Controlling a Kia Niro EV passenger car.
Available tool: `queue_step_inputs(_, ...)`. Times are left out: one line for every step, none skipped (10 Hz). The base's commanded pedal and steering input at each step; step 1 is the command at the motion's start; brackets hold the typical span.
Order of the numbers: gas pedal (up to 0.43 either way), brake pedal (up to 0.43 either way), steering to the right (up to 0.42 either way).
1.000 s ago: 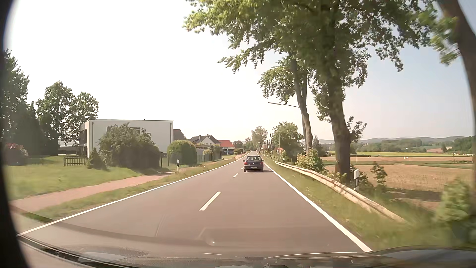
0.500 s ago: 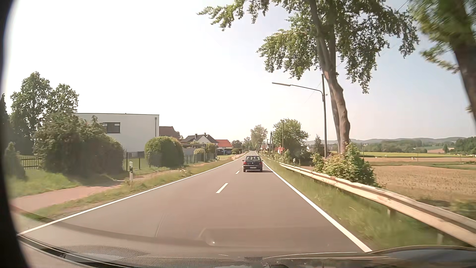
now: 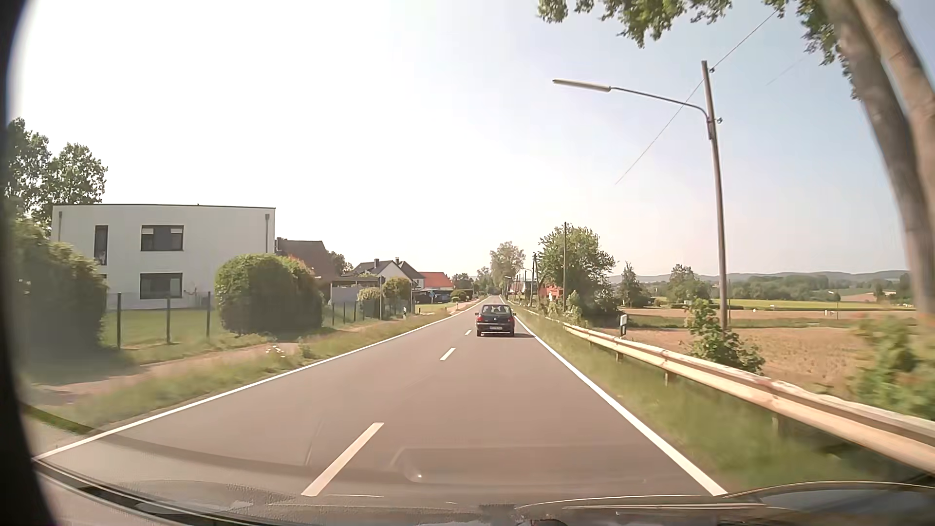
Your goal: Follow the waypoints while adhering to traffic rules and regulations
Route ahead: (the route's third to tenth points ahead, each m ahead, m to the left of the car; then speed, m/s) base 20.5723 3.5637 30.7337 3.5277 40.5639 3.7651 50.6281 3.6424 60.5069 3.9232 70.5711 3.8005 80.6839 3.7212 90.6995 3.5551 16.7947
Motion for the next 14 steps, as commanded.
queue_step_inputs(0.13,0.0,0.001)
queue_step_inputs(0.138,0.0,0.0)
queue_step_inputs(0.138,0.0,0.0)
queue_step_inputs(0.138,0.0,0.0)
queue_step_inputs(0.138,0.0,0.0)
queue_step_inputs(0.138,0.0,0.0)
queue_step_inputs(0.138,0.0,0.0)
queue_step_inputs(0.15,0.0,0.0)
queue_step_inputs(0.15,0.0,0.0)
queue_step_inputs(0.157,0.0,-0.001)
queue_step_inputs(0.157,0.0,-0.001)
queue_step_inputs(0.157,0.0,-0.001)
queue_step_inputs(0.157,0.0,-0.001)
queue_step_inputs(0.157,0.0,-0.002)
